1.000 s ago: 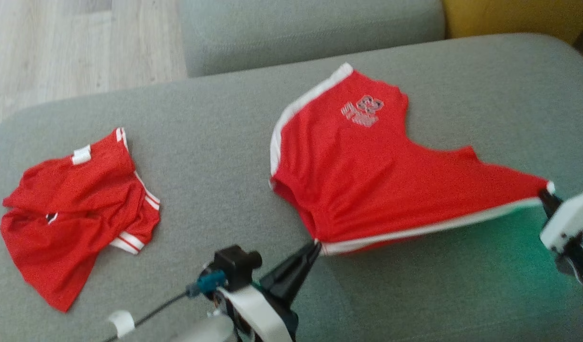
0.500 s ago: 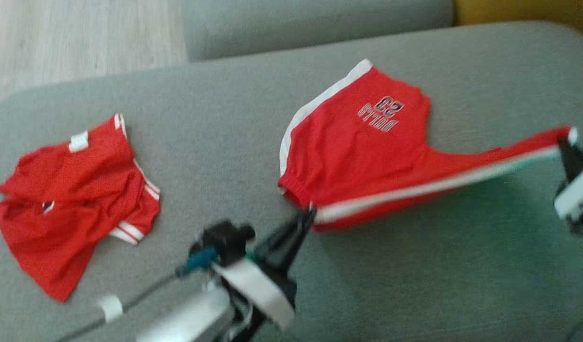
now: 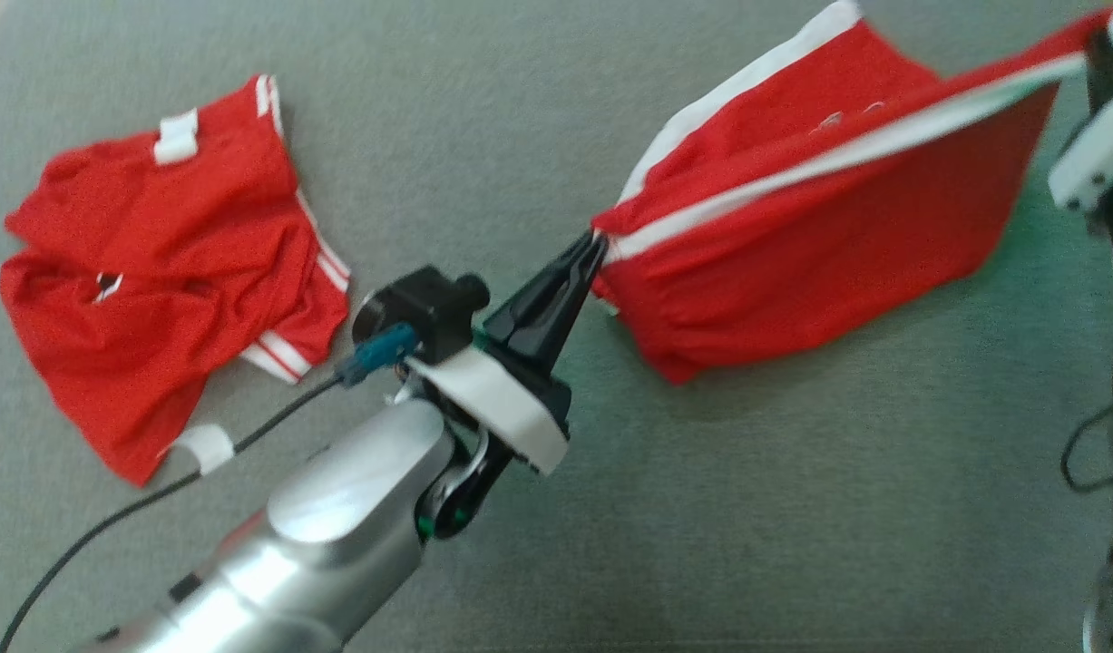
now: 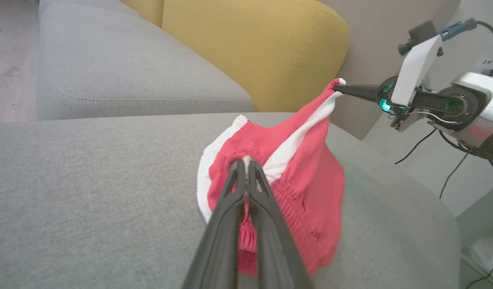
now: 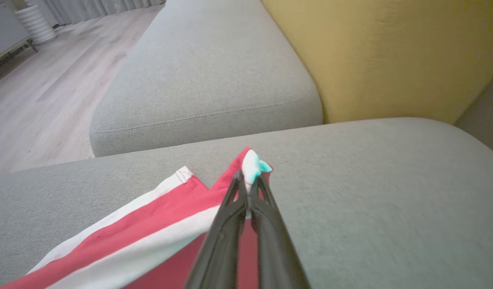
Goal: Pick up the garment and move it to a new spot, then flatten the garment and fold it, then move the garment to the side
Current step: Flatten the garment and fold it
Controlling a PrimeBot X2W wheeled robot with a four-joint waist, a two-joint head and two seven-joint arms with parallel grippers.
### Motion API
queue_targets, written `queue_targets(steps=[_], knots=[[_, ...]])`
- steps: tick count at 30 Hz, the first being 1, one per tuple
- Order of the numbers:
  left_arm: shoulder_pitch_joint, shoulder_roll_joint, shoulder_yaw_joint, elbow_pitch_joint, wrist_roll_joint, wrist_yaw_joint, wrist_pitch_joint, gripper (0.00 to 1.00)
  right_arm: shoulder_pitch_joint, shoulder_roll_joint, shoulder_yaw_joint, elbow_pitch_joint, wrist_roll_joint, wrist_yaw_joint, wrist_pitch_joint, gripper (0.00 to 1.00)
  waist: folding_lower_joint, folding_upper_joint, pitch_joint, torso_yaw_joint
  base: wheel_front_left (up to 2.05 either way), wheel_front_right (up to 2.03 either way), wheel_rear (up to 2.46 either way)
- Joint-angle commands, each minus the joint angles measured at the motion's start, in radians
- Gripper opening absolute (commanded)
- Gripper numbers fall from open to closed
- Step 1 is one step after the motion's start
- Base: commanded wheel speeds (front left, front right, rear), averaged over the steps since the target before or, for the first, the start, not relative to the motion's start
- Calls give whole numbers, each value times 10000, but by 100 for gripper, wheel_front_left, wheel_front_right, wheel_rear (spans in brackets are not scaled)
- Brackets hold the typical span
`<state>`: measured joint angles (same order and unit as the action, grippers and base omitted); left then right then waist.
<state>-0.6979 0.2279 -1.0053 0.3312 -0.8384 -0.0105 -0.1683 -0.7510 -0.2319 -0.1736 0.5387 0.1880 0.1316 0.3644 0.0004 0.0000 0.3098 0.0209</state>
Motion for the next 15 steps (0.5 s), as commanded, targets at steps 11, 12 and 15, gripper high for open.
queue_targets(steps=[11, 12, 15], knots=[[-1328, -703, 161, 873, 340, -610, -413, 0, -2549, -207, 379, 2559, -1458, -9, -1362, 0, -4, 0, 1393, 1254, 0, 0, 0], [-1351, -776, 160, 940, 319, -655, -454, 0, -2689, -230, 340, 2785, -1535, -9, -1470, 0, -4, 0, 1426, 1319, 0, 0, 0], [-1400, -928, 129, 1112, 302, -759, -554, 0, -3050, -291, 223, 3402, -1765, -9, -1801, 0, -4, 0, 1498, 1489, 0, 0, 0]])
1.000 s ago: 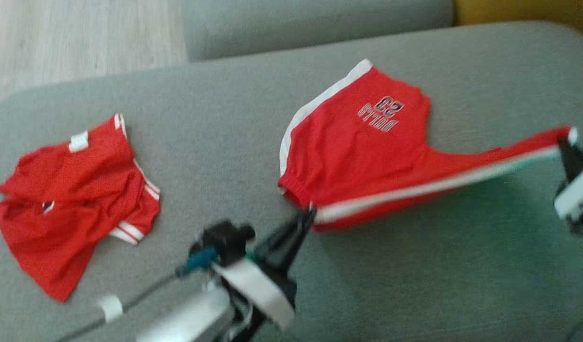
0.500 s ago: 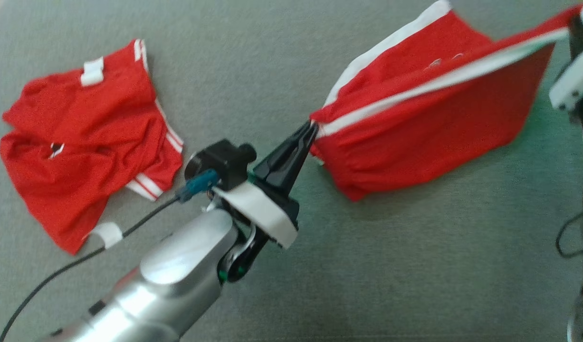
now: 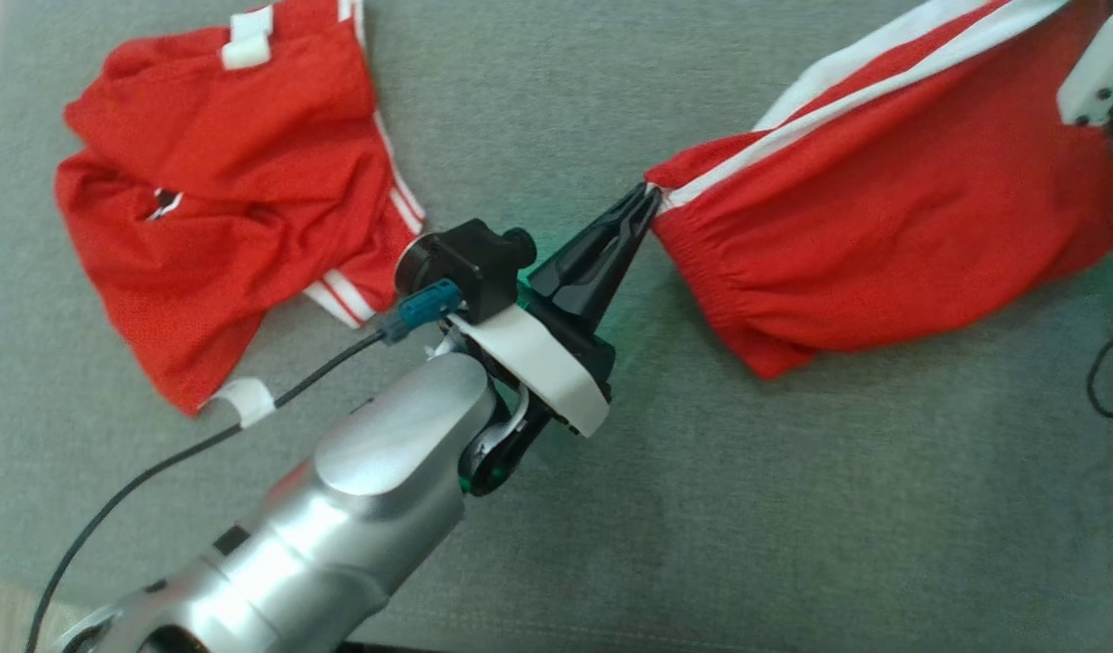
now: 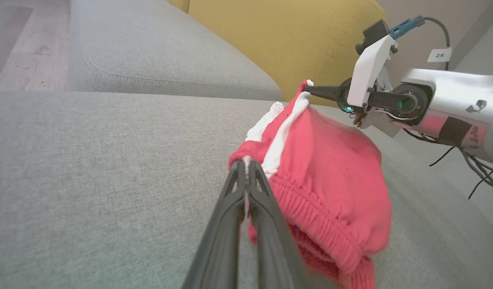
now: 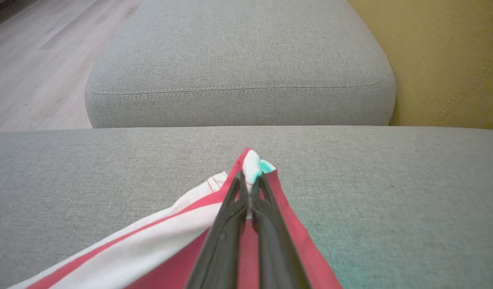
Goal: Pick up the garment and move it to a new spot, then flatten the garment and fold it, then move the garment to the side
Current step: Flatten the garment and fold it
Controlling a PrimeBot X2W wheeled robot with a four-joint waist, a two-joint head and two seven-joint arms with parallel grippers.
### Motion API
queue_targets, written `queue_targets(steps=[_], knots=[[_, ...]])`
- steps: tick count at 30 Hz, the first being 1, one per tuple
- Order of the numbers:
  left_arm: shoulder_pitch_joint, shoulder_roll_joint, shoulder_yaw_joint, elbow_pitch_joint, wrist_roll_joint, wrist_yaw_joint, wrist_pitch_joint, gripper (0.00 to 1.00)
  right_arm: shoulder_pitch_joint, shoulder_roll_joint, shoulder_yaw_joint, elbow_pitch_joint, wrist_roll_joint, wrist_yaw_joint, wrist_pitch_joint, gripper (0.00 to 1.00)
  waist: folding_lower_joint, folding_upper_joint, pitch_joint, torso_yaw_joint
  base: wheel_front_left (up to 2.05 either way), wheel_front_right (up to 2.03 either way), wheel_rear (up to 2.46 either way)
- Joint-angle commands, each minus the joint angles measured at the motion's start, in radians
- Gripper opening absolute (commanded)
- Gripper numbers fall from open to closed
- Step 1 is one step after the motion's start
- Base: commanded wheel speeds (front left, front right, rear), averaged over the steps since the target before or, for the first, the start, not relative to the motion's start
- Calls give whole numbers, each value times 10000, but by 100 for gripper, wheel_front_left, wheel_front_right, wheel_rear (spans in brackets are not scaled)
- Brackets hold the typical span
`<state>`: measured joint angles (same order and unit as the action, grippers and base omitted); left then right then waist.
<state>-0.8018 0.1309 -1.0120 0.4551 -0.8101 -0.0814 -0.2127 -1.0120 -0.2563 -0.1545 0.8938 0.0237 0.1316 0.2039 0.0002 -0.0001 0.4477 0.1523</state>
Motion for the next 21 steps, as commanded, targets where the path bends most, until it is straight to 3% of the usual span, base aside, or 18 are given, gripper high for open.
queue_targets(steps=[1, 5, 6, 7, 8, 9, 10, 16, 21], knots=[[-362, 42, 196, -126, 18, -50, -109, 0, -440, -48, 32, -149, -122, -9, -196, 0, -2, 1, 119, 174, 0, 0, 0], [-404, -76, 120, 91, 25, -143, -187, 0, -837, -162, -73, 611, -431, -9, -463, 0, -2, 1, 223, 330, 0, 0, 0], [-409, -105, 104, 149, 3, -162, -193, 0, -918, -201, -90, 754, -547, -9, -579, 96, -2, 1, 238, 349, 0, 0, 0], [-422, -128, 88, 195, -1, -178, -204, 0, -992, -240, -201, 910, -639, -9, -672, 100, -2, 1, 246, 362, 0, 0, 0], [-431, -144, 93, 228, 2, -187, -224, 34, -1061, -240, -290, 1062, -716, -9, -759, 100, -2, 1, 249, 367, 0, 0, 0], [-426, -155, 126, 261, 2, -176, -252, 92, -1116, -251, -429, 1207, -791, -9, -848, 100, -2, 1, 245, 363, 0, 0, 0], [-405, -160, 169, 301, 5, -147, -280, 100, -1144, -258, -559, 1335, -886, -9, -961, 100, -2, 1, 219, 349, 0, 0, 0], [-160, 51, 486, 447, 209, 83, -428, 100, -1034, -70, -1150, 1970, -1190, -9, -1800, 100, -2, 1, -322, 91, 0, 0, 0], [118, 513, 1240, 292, 472, 523, -481, 100, -750, 255, -851, 2255, -769, -9, -2903, 100, -2, 1, -1146, -304, 0, 0, 0]])
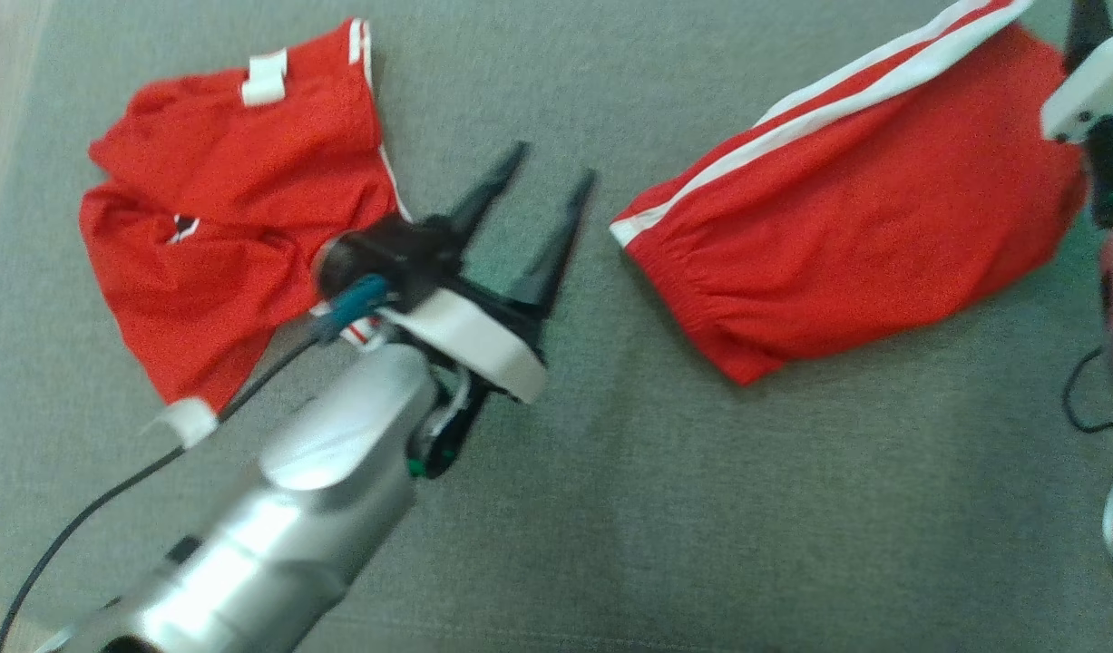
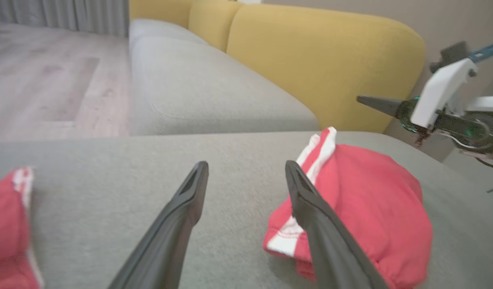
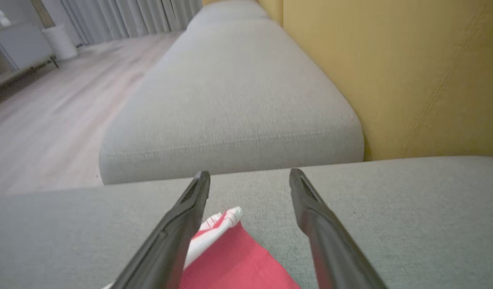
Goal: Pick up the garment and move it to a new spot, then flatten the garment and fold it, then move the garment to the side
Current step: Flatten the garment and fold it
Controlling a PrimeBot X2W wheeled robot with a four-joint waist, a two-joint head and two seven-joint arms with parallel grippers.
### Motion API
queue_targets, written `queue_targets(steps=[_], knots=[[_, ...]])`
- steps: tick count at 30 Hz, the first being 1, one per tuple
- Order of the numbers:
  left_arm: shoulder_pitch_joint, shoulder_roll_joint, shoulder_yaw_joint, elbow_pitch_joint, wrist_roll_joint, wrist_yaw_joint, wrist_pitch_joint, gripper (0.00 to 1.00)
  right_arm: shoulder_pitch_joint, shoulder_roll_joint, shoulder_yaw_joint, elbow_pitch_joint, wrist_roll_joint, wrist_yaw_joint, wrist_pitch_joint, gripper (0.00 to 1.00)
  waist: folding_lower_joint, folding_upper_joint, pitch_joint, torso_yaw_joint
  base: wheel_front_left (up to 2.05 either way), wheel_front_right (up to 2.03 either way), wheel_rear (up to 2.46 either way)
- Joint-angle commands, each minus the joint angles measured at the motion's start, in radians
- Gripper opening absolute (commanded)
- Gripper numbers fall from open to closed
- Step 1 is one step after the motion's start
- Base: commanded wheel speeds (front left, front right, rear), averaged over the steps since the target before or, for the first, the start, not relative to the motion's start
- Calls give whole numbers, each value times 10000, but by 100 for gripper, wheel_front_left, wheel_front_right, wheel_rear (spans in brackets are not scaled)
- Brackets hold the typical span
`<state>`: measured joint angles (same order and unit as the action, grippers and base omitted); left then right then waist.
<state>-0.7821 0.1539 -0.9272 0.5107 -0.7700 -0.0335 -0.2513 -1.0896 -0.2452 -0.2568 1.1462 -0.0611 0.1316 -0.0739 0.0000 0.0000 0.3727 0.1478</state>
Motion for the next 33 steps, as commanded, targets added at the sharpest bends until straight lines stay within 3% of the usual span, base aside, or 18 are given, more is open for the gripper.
queue_targets(steps=[1, 5, 10, 17, 23, 33], knots=[[9, 392, 641, -390, 208, 175, -98, 100, 125, 224, 301, -269, 275, -9, -423, 100, 0, 0, -630, -354, 0, 0, 0], [793, 745, 1649, -933, 609, 638, -101, 100, 633, 858, 833, -689, 1932, -9, -1379, 100, 0, 0, -1459, -743, 0, 0, 0], [2138, 1271, 2912, -1884, 1368, 1341, -103, 100, 2344, 1165, 2697, -2616, 3406, -9, -1765, 100, 0, 0, -2179, -1313, 0, 0, 0], [4467, 1539, 4118, -2797, 2612, 1906, -104, 100, 6287, 1002, 4094, -5920, 3905, -9, -1869, 100, 0, 0, -2866, -1730, 0, 0, 0], [5742, 1166, 4597, -2882, 3144, 1864, -104, 100, 8453, 1448, 3809, -7263, 3346, -9, -1874, 100, 0, 0, -3011, -1780, 0, 0, 0], [5934, 700, 5207, -2854, 3753, 1346, -104, 100, 9038, 1762, 3391, -8505, 3016, -9, -1231, 100, 0, 0, -2712, -1679, 0, 0, 0]])
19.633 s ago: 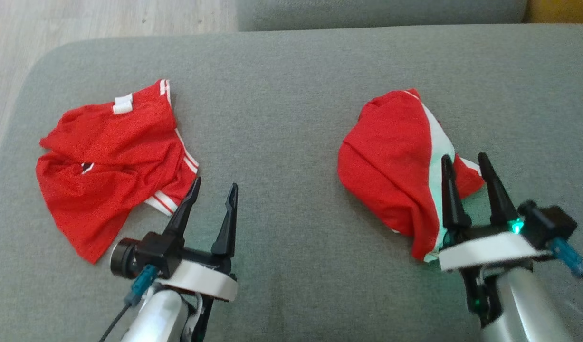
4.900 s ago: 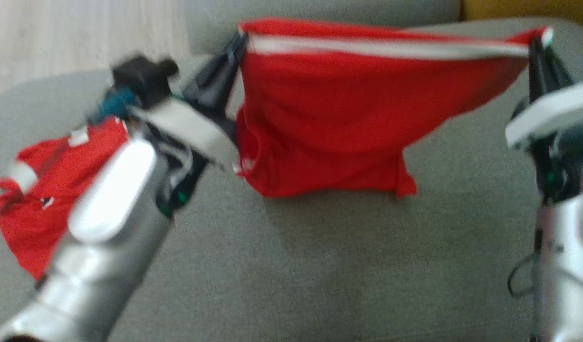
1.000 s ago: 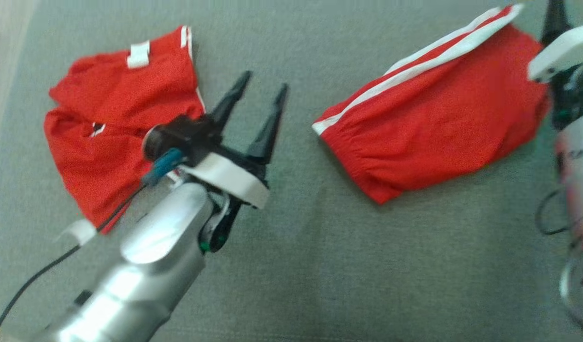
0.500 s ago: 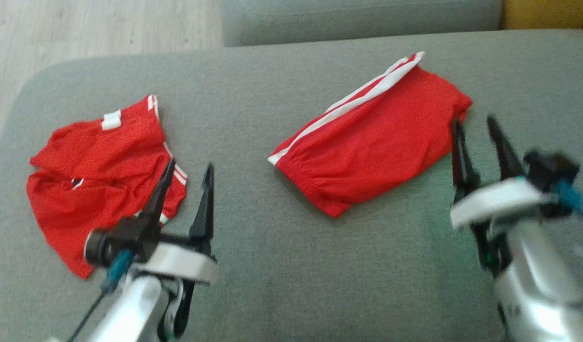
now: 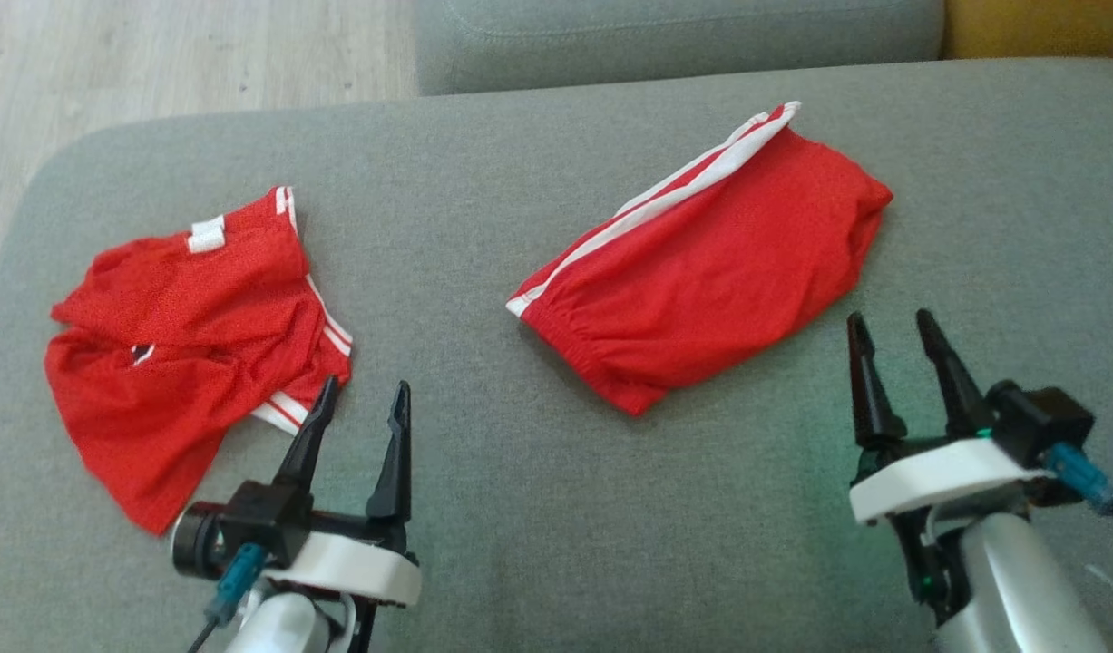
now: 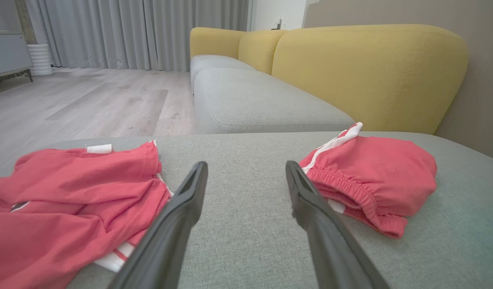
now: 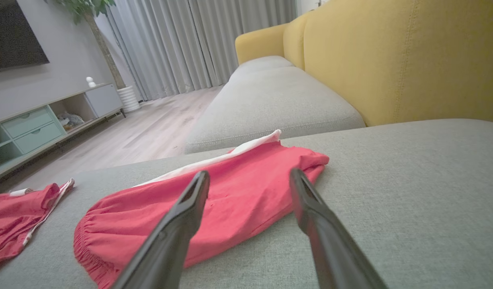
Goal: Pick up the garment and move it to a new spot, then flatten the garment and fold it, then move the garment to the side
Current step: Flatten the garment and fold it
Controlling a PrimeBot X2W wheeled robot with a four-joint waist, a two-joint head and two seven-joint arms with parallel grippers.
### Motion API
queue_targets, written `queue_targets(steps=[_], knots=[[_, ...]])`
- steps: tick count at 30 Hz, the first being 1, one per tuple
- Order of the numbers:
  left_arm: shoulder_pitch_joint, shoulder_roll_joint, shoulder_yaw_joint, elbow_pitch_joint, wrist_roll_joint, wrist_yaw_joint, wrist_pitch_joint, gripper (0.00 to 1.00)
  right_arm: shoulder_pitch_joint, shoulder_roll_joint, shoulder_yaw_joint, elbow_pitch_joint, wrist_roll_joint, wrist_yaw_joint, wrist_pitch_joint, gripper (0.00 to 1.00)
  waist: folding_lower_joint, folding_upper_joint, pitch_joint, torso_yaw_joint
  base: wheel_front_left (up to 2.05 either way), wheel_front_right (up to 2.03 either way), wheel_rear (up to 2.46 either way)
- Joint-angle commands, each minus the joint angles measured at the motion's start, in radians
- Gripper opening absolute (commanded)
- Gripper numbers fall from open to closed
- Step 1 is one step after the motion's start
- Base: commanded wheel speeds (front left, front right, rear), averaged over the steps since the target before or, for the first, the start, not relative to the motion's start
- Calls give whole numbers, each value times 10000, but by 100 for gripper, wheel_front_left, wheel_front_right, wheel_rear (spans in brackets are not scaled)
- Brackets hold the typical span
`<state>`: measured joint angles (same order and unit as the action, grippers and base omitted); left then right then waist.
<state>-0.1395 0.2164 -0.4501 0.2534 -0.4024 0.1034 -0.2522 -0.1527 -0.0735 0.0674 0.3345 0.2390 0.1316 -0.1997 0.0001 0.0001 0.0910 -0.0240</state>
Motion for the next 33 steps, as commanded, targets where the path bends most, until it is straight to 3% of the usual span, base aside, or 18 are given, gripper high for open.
queue_targets(steps=[1, 8, 16, 22, 25, 31, 32, 33], knots=[[-550, 42, 483, -294, 130, -74, -95, 100, -445, 42, 87, -519, -21, -9, 158, 100, -1, -1, 219, 75, 0, 0, 0], [-1327, -219, 485, -235, 537, -475, -95, 100, -2350, -642, -859, -325, -602, -9, 1780, 100, -1, -1, 1440, 664, 0, 0, 0], [-1947, -584, 606, -137, 576, -870, -95, 100, -5269, -1313, -2309, 2421, -971, -9, 3562, 100, -1, -1, 2586, 1405, 0, 0, 0], [-2254, -809, 768, -94, 603, -1111, -95, 100, -6402, -1890, -3157, 4575, -1912, -9, 3996, 100, -1, -1, 2981, 1828, 0, 0, 0], [-2298, -904, 850, -27, 638, -1181, -95, 100, -6731, -1792, -3447, 5418, -2004, -9, 4045, 100, -1, -1, 3027, 1893, 0, 0, 0], [-2363, -993, 1055, 47, 764, -1265, -95, 100, -7033, -1618, -3102, 6565, -2045, -9, 4162, 100, -1, -1, 2994, 1757, 0, 0, 0], [-2360, -1007, 1082, 51, 785, -1284, -95, 100, -7062, -1570, -3057, 6738, -1956, -9, 4214, 76, -1, -1, 2961, 1712, 0, 0, 0], [-2351, -1019, 1110, 57, 802, -1299, -95, 100, -7091, -1515, -2993, 6886, -1851, -9, 4239, 5, -1, -1, 2922, 1659, 0, 0, 0]])
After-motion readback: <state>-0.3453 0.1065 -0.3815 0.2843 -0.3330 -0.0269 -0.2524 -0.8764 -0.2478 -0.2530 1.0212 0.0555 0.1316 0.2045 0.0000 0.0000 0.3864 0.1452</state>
